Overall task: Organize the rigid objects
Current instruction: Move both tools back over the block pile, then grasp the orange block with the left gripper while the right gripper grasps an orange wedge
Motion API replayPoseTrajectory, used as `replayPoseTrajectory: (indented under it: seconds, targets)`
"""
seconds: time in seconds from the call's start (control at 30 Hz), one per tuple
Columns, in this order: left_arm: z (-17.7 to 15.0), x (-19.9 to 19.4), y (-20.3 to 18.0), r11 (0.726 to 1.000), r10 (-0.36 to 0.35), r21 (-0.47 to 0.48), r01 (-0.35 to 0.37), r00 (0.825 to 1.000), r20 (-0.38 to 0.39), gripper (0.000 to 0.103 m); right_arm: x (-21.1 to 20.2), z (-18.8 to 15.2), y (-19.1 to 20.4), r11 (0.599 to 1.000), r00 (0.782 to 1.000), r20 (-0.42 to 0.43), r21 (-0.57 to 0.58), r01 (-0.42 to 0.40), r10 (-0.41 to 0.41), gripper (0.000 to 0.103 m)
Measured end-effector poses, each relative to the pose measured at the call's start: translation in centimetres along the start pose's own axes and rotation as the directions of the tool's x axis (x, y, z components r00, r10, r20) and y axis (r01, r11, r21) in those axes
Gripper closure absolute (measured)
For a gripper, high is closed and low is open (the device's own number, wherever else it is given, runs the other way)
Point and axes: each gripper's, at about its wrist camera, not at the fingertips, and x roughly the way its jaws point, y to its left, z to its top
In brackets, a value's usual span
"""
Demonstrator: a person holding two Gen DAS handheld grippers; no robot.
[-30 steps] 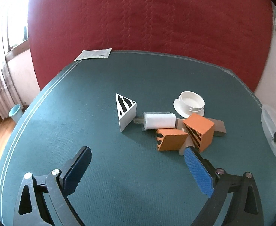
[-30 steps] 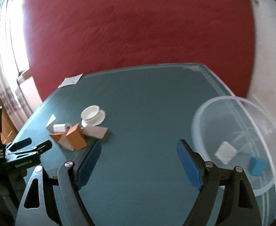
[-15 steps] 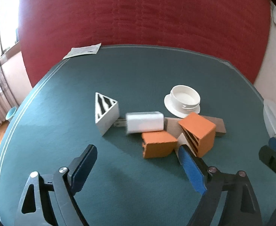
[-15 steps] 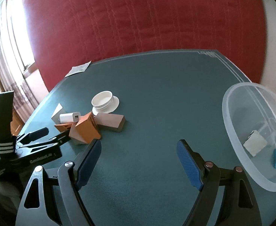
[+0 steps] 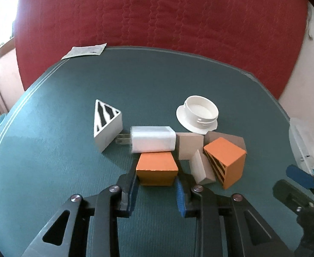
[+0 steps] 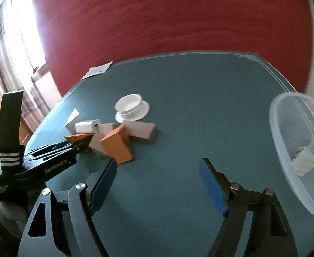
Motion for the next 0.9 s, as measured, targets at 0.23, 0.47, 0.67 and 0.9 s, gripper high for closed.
replayPoseTrajectory:
  seconds: [0.23, 0.47, 0.67, 0.9]
  targets:
    - [-0.9, -1.6, 1.2, 1.000, 0.020, -0.022, -0.019, 0.999, 0.031, 0.072, 1.2, 0.5, 2.6, 0.998, 0.999, -0.020, -0.059, -0.035, 0.034, 0.030]
    - [-1.7, -2.5, 0.9, 0.999, 0.032, -0.011, -0.031, 0.998, 0.057, 0.072, 3.4, 1.3, 4.1, 0.995, 0.997, -0.060, -0.082, -0.057, 0.052, 0.049]
    - [-1.9, -2.4, 1.1, 1.000, 0.024, -0.014, -0.023, 0.998, 0.050, 0.072, 5.3, 2.0, 4.8, 0.995, 0.996, -0.077, -0.087, -0.048, 0.042, 0.055]
    - [-1.8, -2.0, 1.4, 0.999, 0.014, -0.029, -0.013, 1.000, 0.024, 0.072, 6.9, 2.0, 5.1, 0.996, 0.995, -0.095, -0.087, -0.025, 0.016, 0.067]
